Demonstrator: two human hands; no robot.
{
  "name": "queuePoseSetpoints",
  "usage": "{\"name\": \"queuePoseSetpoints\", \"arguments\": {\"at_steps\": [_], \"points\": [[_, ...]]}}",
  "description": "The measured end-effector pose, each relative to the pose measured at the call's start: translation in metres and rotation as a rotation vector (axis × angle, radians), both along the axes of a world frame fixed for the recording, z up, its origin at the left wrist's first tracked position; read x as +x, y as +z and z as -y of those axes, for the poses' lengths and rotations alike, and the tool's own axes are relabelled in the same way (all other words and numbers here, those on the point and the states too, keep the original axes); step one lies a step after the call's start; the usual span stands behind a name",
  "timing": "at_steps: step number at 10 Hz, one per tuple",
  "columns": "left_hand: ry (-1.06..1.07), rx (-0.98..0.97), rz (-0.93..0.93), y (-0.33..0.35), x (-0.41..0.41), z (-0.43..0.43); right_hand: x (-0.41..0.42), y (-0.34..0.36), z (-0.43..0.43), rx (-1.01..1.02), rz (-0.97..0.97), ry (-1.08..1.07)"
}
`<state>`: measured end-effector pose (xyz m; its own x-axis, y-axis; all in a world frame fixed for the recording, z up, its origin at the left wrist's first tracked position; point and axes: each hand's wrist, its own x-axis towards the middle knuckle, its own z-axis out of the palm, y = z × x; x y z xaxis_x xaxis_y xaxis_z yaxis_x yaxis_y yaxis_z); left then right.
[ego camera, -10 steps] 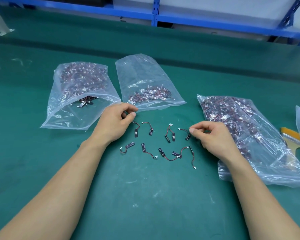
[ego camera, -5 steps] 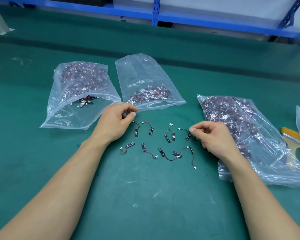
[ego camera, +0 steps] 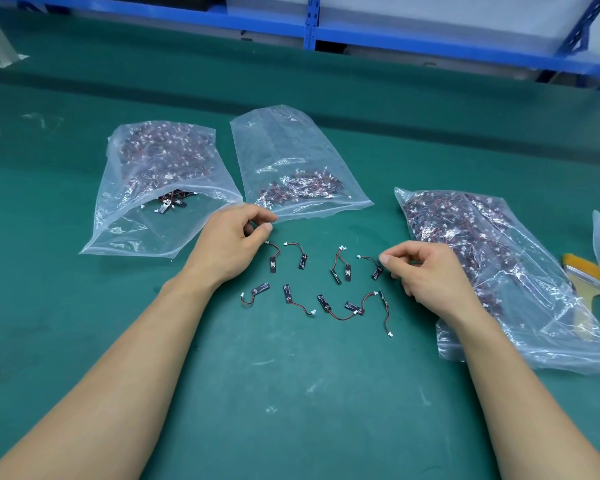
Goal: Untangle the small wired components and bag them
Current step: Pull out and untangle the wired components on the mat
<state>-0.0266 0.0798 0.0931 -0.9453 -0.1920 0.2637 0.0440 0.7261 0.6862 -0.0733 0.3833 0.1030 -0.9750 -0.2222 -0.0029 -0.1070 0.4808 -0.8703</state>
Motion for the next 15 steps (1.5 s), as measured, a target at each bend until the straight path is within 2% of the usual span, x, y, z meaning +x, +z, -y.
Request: {"name": "queuePoseSetpoints", "arguments": {"at_steps": [15], "points": [[-0.008,-0.019,0.007,0.0011,0.0006,-0.0017,0.0005,0.0,0.0005,0.002,0.007,-0.006]]}}
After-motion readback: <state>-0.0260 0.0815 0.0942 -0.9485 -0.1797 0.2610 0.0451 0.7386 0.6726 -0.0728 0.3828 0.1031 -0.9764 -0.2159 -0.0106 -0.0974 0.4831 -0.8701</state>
